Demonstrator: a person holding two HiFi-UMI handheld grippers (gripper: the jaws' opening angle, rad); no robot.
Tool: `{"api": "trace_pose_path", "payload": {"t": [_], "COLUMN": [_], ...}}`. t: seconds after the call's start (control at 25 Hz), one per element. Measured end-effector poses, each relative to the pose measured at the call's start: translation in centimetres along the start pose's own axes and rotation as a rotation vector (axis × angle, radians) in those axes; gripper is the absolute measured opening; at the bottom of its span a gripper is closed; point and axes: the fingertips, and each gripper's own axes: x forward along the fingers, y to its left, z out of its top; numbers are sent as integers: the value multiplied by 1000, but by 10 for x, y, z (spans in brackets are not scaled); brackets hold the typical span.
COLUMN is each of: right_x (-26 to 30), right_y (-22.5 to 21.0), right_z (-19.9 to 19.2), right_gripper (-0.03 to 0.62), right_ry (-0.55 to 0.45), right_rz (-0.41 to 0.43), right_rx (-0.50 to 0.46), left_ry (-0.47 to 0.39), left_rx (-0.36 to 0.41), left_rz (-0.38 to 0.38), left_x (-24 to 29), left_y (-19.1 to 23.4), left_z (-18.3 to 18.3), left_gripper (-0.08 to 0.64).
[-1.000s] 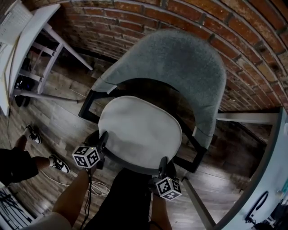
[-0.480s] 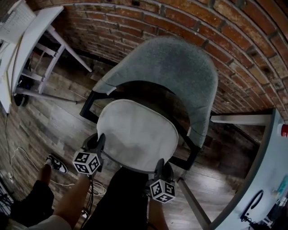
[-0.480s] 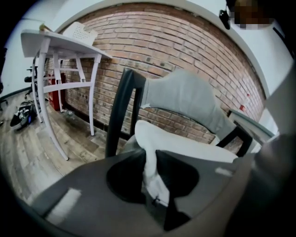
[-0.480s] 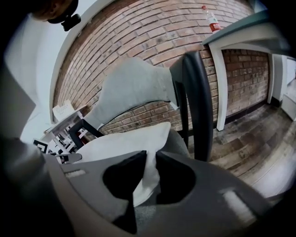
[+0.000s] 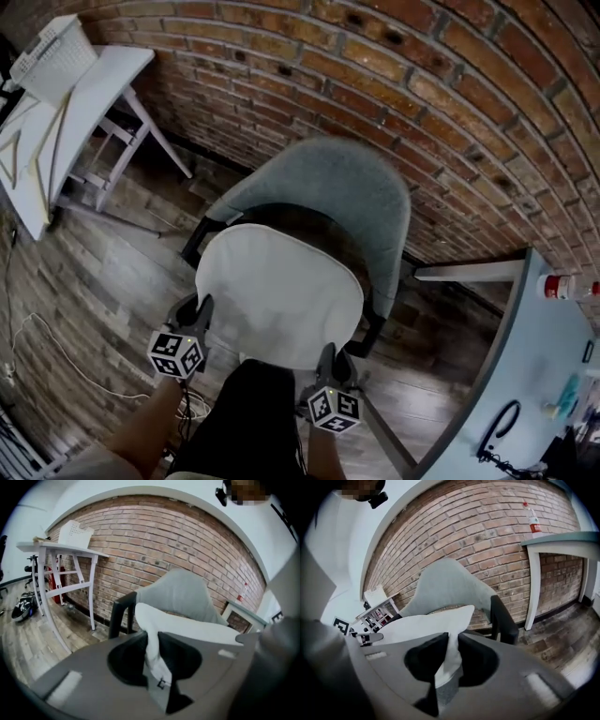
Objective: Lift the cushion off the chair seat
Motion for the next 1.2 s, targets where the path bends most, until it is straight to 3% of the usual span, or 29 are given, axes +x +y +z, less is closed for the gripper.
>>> {"api": "trace_pose_path", "payload": {"t": [0.48,0.64,1.0,1.2], "right_x": [-63,-84,-119,-136], "right_y": [38,53,70,76], "right_z": [97,125,189,218], "right_gripper": [57,57,57,57], "right_ry": [-63,-77,-121,-151], "right_rz": [36,58,98,108], "right_rx": [-40,-54,-65,-83], "left_ry": [-91,-119,-196,-231], "left_rx": [-8,40,31,63], "left_rz": [-1,14,17,14], "left_x": [-69,-95,-137,-151], "left_y": [-39,-49,-76,-93], "left_z": [94,124,179,207], "left_gripper": [58,60,60,61]}}
